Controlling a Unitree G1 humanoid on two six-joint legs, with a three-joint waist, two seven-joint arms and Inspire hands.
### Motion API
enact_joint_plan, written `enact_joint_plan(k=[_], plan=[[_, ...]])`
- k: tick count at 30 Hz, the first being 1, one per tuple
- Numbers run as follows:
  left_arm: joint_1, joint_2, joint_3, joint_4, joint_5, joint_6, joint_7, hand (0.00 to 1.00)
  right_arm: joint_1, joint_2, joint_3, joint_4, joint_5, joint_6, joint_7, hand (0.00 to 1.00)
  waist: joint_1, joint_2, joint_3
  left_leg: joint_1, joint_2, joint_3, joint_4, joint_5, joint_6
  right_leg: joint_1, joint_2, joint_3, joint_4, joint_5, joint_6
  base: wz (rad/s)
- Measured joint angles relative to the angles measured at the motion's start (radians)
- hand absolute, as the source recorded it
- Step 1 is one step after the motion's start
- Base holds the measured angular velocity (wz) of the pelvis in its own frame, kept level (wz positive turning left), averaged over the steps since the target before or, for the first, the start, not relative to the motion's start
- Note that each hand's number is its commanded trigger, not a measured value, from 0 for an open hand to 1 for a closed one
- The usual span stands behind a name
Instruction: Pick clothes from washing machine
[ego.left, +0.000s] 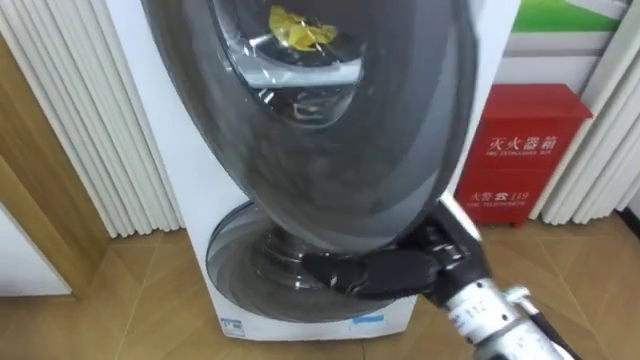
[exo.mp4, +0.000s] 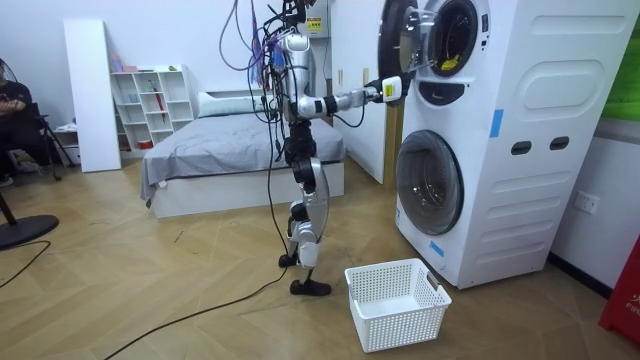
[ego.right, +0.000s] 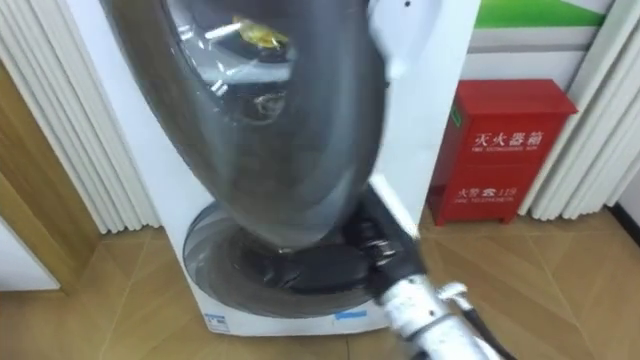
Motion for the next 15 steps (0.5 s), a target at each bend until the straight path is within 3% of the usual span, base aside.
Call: enact_joint_plan(k=[8, 15], plan=[[-0.025, 0.008, 0.000, 0.000, 0.000, 0.000, -0.009, 0.00, -0.027, -0.001, 0.055, -0.023, -0.066, 0.017, 0.065, 0.00, 0.029, -0.015, -0.0006, -0.020, 0.000, -0.024, 0.014, 0.000, 0.000, -0.006, -0.002, -0.015, 0.001, 0.002, -0.002, 0.07], [-0.048, 0.011, -0.001, 0.001, -0.002, 0.002, -0.011, 0.00, -0.158, 0.015, 0.140, -0.025, -0.115, 0.031, 0.151, 0.00, 0.061, -0.025, 0.0002, -0.040, -0.007, -0.057, 0.013, 0.001, 0.000, -0.014, -0.009, -0.038, -0.003, 0.002, -0.001, 0.12]])
